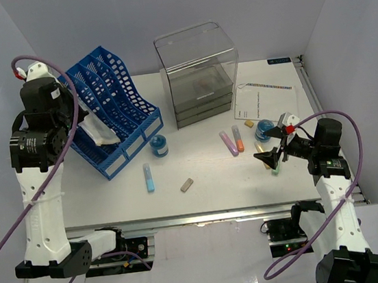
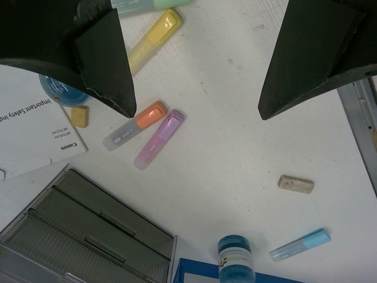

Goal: Organize the desk

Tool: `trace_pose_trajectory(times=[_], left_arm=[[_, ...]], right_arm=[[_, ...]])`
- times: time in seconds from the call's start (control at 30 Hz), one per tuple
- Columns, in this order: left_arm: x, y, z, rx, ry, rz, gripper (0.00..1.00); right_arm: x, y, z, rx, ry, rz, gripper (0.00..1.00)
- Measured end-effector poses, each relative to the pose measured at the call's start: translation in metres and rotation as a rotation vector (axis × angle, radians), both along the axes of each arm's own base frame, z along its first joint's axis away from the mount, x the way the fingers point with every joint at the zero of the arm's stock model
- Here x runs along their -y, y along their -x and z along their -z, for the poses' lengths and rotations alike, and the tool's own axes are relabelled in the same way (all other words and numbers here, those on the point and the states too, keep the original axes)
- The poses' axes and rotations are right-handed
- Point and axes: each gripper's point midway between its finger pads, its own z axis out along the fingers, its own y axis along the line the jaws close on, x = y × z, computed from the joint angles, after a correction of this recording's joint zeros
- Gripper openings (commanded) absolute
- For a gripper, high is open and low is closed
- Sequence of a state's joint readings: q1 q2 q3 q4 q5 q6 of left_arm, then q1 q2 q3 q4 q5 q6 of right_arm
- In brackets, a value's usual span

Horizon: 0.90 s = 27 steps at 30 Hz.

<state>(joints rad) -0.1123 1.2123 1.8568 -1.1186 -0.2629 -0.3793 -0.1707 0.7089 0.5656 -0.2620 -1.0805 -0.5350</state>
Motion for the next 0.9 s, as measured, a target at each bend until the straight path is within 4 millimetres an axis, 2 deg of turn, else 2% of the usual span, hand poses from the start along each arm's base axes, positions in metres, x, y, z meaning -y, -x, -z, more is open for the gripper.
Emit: trace_pose_trajectory(times=[0.27, 0.63, 0.9], left_arm=[[-0.004, -0.007, 0.008, -0.027, -0.033, -0.007, 0.0], [0.003, -0.049, 0.05, -0.142, -0.022, 0.018, 0.0], [-0.014, -0.074, 0.057, -0.16, 0.059, 0.02, 0.0]], right_arm=[[0.0, 0.0, 0.003, -0.011, -0.002, 0.0, 0.91], [0.001, -0.001, 0.004, -0.008, 0.002, 0.005, 0.91], [0.002, -0.001, 0.003, -0.004, 0.004, 0.007, 0.91]])
